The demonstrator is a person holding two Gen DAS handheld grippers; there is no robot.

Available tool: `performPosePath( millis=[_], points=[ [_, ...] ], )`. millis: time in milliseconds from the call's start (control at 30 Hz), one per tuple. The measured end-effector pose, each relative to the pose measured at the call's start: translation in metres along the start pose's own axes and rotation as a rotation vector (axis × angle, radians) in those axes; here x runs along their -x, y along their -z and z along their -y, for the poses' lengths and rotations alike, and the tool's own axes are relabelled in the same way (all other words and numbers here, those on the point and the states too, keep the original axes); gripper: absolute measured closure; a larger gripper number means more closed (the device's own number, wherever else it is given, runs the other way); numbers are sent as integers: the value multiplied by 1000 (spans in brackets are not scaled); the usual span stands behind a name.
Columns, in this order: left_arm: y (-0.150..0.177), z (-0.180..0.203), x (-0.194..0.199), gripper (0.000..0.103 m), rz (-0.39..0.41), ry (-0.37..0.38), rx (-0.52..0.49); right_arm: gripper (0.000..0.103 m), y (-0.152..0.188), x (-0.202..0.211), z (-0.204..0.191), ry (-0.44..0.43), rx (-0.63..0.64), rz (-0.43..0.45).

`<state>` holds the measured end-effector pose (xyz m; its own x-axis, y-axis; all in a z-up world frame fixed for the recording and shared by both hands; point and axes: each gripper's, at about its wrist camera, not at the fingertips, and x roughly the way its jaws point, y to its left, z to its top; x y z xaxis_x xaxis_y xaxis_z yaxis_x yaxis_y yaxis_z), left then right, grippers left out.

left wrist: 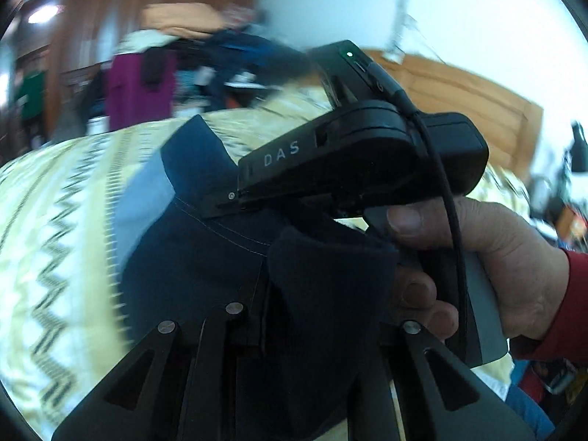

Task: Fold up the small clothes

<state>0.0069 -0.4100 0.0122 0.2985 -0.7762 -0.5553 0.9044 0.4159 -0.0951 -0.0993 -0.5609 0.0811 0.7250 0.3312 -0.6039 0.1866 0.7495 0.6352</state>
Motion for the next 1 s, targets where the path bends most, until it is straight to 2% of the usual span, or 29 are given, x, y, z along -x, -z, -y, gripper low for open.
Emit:
performPosePath(
  millis=[133, 200, 233, 300, 367, 467, 600, 767, 833, 900, 933, 1000],
  points=[
    [-12, 54, -40, 86, -56, 79, -69, 99, 7, 34, 57, -35, -96, 45],
    [-9, 75, -58, 85, -90, 108, -84, 99, 14, 39, 94, -29, -145, 26],
    [-5, 82, -73, 83, -132, 127, -82, 99, 23, 31, 118, -5, -187, 5],
    [14, 92, -114, 80, -270, 161, -61, 99, 35, 16, 153, 19, -262, -54],
    [40, 99, -152, 80, -395, 147, -71, 99, 42, 5, 175, -24, -319, -68],
    [42, 107, -156, 75, -378, 120, -108, 99, 33, 5, 159, -15, -247, -68],
    [37, 120, -157, 60, -364, 99, -112, 99, 22, -6, 163, -19, -234, -84],
    [41, 124, -145, 57, -373, 93, -112, 99, 13, -5, 169, -45, -244, -76],
    [38, 121, -127, 60, -354, 118, -94, 99, 11, -2, 168, -55, -263, -65],
    [35, 117, -88, 59, -297, 126, -88, 94, 19, 1, 172, -80, -300, -95],
    [36, 117, -60, 59, -261, 109, -92, 93, 23, 1, 173, -92, -331, -122],
    [42, 105, -15, 53, -199, 47, -97, 81, 36, 15, 171, -104, -347, -156]
  ],
)
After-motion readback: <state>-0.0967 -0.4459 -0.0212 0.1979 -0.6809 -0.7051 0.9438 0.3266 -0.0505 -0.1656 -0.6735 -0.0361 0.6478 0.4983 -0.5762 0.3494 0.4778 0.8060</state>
